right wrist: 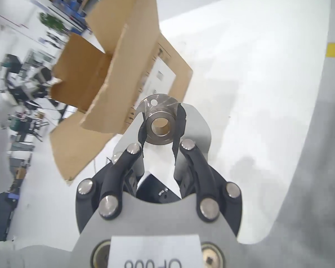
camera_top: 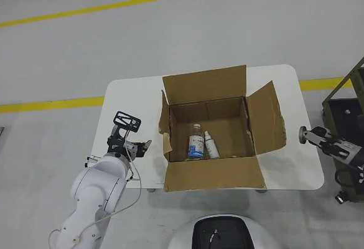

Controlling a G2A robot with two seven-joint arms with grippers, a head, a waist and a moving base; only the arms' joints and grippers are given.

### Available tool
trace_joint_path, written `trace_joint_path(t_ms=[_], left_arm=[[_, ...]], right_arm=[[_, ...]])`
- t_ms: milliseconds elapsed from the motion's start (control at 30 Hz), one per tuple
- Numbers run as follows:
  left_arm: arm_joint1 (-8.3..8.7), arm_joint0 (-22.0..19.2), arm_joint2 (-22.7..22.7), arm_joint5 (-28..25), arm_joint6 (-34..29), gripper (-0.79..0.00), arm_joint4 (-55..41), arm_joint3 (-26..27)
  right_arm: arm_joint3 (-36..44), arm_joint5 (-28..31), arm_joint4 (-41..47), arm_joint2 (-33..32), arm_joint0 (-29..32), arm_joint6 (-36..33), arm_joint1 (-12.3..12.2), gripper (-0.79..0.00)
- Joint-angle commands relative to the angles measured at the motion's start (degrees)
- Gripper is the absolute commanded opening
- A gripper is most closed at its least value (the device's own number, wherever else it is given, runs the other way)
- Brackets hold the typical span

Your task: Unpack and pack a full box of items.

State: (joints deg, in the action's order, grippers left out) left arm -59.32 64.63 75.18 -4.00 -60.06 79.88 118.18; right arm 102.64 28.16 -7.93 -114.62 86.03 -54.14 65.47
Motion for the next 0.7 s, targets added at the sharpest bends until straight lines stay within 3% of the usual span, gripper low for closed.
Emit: trace_joint_path(t_ms=[0, 267, 667], left_arm=[[0.0, 0.0, 0.0, 0.0, 0.0, 0.0, 0.0, 0.0], [0.0, 0.0, 0.0, 0.0, 0.0, 0.0, 0.0, 0.0], [0.0, 0.0, 0.0, 0.0, 0.0, 0.0, 0.0, 0.0]], right_arm=[[-1.1, 1.7, 4.8, -0.2, 0.1, -0.6, -0.2, -0.785], [-6.9, 6.7, 17.3, 2.2, -1.0, -3.3, -0.8, -0.785], [-5.2, 7.3, 17.1, 2.8, -0.9, -2.1, -0.8, -0.785]])
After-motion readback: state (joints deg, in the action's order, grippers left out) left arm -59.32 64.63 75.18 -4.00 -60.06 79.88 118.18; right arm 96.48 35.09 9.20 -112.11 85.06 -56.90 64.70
